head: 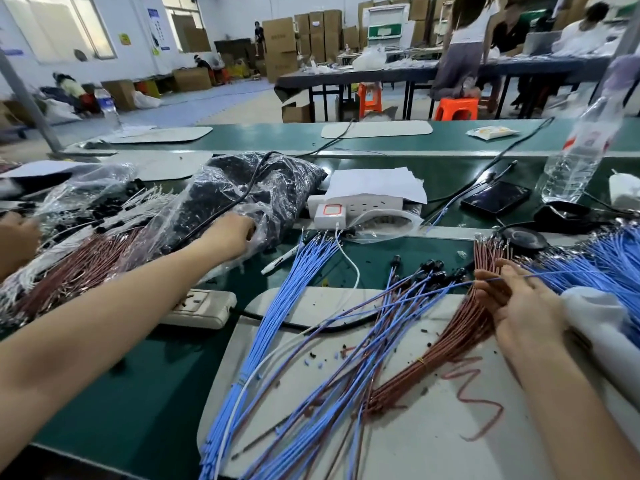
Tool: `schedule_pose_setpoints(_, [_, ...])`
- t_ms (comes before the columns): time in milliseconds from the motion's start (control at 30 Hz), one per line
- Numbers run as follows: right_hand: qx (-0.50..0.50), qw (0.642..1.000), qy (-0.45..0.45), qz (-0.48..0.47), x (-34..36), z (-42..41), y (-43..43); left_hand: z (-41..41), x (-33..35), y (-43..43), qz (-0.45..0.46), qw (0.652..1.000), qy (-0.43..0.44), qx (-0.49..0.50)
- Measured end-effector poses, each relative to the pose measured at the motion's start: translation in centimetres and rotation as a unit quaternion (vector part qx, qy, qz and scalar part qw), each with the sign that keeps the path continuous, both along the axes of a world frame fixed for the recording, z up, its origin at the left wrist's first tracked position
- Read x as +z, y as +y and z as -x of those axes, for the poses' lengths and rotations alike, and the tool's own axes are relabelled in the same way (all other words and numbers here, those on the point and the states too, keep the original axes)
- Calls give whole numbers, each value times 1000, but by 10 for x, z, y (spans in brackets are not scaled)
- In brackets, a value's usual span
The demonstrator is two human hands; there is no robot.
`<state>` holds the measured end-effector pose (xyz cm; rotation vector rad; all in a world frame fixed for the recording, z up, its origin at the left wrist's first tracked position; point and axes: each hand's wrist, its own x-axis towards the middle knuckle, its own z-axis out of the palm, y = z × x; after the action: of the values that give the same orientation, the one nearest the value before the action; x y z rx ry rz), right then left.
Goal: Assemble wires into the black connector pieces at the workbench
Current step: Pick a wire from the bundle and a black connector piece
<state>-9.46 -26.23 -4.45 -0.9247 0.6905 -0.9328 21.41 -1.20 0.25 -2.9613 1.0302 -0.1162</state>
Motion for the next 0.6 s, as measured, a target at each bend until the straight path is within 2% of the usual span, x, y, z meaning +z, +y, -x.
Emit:
schedule_pose_setpoints(100, [18, 1000, -4, 2, -1, 2, -1, 21, 20, -3, 35, 999, -5, -13])
schedule_pose_setpoints(200, [13, 1000, -3, -10, 1, 2, 0, 64, 43, -12, 160, 981, -15, -104])
schedule_pose_setpoints(267, [12, 1000, -6, -24, 3, 2, 1, 108, 45, -24, 221, 955, 48, -194])
schedule_pose_setpoints(333, [20, 999, -11, -38, 4, 1, 3, 146, 26, -42, 219, 932, 120, -261])
schedule_pose_setpoints(467, [21, 996, -61, -69, 10, 2, 5, 177, -21, -74, 174, 934, 171, -261])
schedule_pose_setpoints(600, [-3, 992, -97, -85, 17, 4, 4, 170, -31, -74, 250, 922, 169, -242])
